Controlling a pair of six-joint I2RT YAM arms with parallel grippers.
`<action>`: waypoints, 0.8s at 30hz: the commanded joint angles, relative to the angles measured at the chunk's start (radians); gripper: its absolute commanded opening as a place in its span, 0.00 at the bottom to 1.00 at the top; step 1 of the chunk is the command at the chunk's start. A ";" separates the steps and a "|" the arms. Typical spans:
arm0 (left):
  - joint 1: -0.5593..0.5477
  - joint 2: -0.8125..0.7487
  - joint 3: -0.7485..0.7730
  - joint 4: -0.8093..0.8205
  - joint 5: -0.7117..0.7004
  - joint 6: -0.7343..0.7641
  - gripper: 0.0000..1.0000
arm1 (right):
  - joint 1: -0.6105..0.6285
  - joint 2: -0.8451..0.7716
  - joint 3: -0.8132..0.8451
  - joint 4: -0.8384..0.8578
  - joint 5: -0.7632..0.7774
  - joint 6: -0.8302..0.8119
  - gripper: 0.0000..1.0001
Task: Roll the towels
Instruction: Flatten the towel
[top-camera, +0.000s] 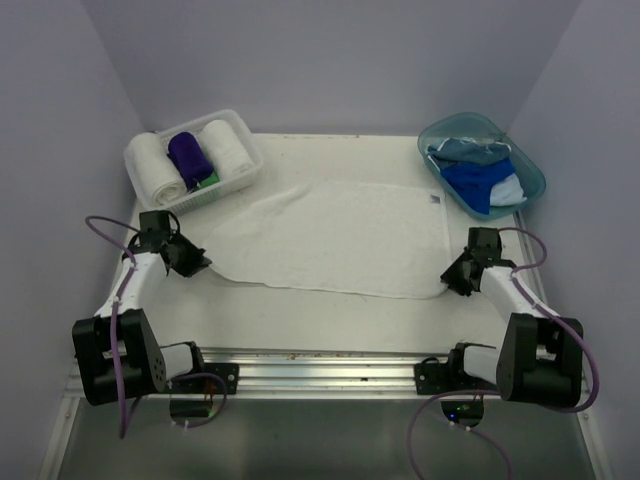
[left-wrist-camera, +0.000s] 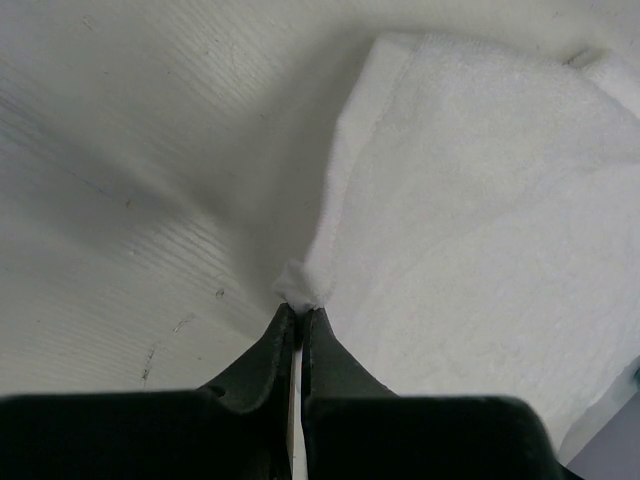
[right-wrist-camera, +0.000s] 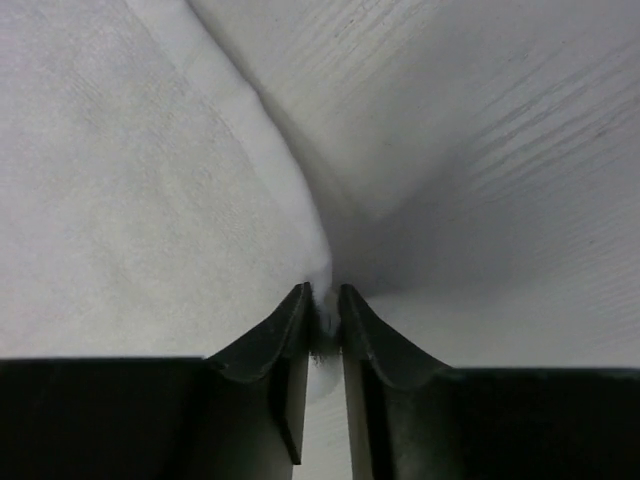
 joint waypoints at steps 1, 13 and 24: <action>0.010 -0.010 0.014 0.000 0.021 0.012 0.00 | -0.002 -0.006 -0.005 0.059 -0.049 0.017 0.19; 0.011 -0.123 0.458 -0.145 0.107 0.059 0.00 | -0.004 -0.213 0.492 -0.217 0.034 -0.021 0.00; 0.014 -0.227 0.922 -0.237 0.058 0.122 0.00 | -0.002 -0.357 0.770 -0.317 0.035 -0.013 0.00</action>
